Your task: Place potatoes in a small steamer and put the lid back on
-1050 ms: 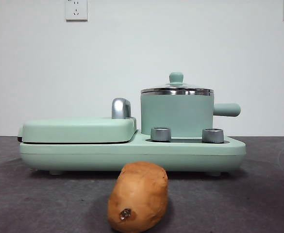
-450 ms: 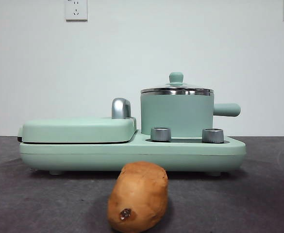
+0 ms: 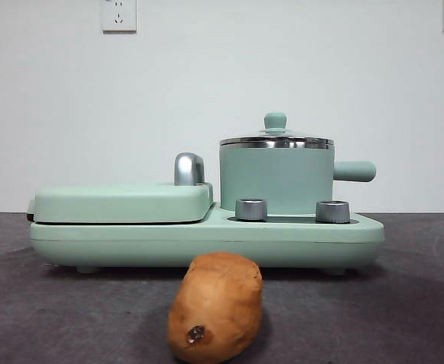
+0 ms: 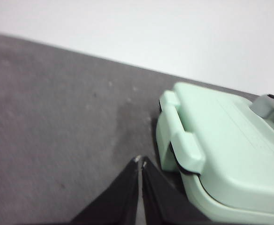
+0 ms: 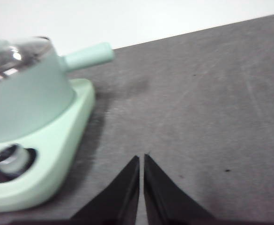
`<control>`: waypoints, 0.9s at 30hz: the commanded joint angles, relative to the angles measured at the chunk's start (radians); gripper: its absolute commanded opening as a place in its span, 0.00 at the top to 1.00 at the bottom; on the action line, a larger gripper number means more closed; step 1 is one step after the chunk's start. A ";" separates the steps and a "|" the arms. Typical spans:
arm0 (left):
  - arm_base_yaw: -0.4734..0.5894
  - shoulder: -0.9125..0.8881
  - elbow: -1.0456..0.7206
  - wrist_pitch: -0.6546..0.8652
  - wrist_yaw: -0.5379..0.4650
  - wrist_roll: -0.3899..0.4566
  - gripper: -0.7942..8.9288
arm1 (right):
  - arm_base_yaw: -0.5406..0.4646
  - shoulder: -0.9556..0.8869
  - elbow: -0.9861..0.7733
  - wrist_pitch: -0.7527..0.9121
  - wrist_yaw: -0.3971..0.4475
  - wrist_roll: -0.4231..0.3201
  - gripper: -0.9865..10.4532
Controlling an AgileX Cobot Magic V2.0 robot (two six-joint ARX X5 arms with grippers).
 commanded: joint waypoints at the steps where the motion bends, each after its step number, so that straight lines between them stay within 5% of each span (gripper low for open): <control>1: -0.011 0.032 0.051 0.008 0.024 -0.071 0.91 | 0.004 0.020 0.070 -0.005 -0.040 0.076 0.90; 8: -0.039 0.197 0.204 0.009 0.103 -0.099 0.91 | 0.029 0.151 0.276 -0.092 -0.126 0.090 0.90; 16: -0.074 0.500 0.470 -0.024 0.341 -0.093 0.91 | 0.052 0.381 0.526 -0.137 -0.340 0.079 0.90; 27: -0.149 0.891 0.900 -0.246 0.605 0.035 0.91 | 0.111 0.647 0.794 -0.306 -0.587 0.019 0.90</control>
